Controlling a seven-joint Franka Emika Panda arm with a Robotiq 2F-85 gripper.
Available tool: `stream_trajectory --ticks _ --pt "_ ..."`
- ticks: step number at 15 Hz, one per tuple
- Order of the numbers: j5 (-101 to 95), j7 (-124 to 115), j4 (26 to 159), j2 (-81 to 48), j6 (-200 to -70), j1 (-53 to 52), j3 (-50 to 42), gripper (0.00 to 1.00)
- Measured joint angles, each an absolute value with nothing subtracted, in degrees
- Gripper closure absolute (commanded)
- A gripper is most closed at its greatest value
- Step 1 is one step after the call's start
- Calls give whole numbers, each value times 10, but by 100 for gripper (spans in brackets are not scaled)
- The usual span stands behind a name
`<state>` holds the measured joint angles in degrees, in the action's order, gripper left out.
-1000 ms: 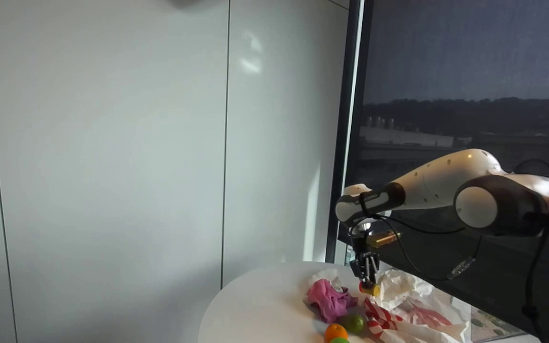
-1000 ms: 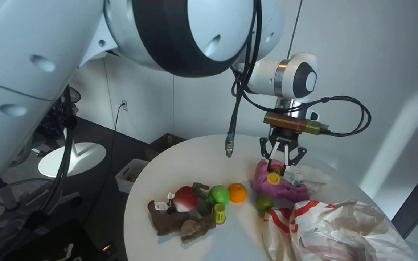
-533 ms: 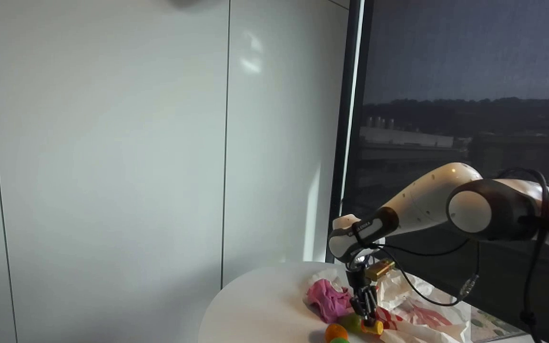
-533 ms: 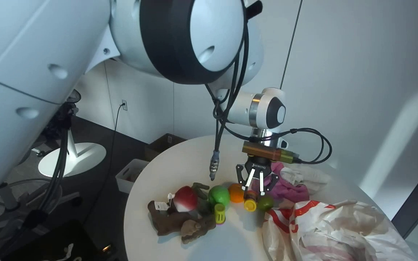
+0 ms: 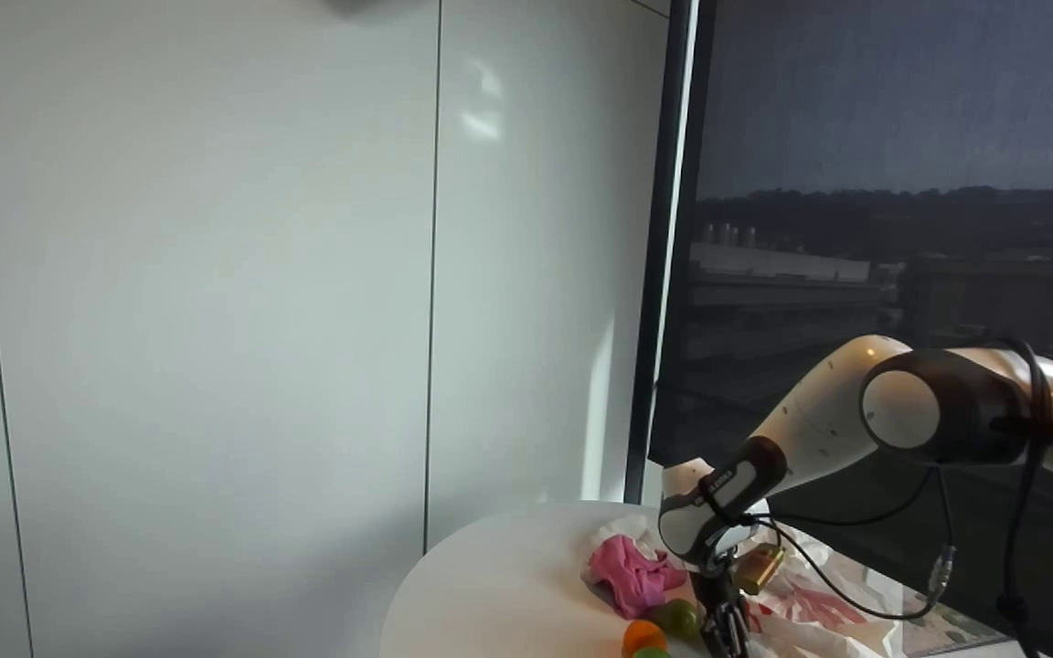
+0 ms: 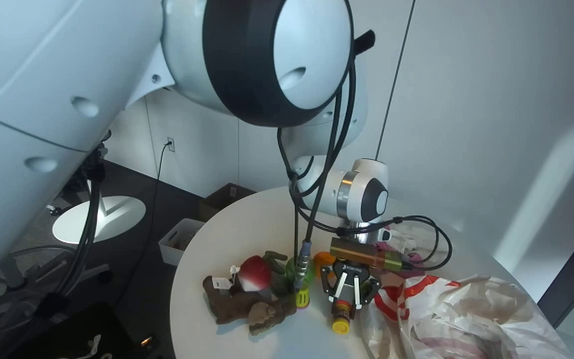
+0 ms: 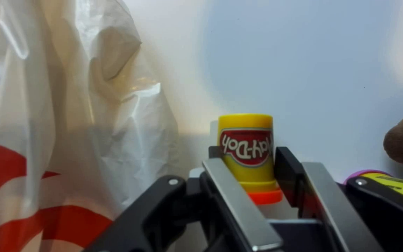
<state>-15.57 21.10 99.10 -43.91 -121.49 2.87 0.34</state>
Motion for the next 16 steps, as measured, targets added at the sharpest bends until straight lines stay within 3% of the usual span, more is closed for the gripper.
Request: stream_trajectory --ticks 4,9,16 --pt "-171 210 1019 -421 -1245 27 3 0" --pt "-178 195 1042 -348 -1241 20 2 0" --pt "-147 191 1076 -226 -1106 15 13 0"
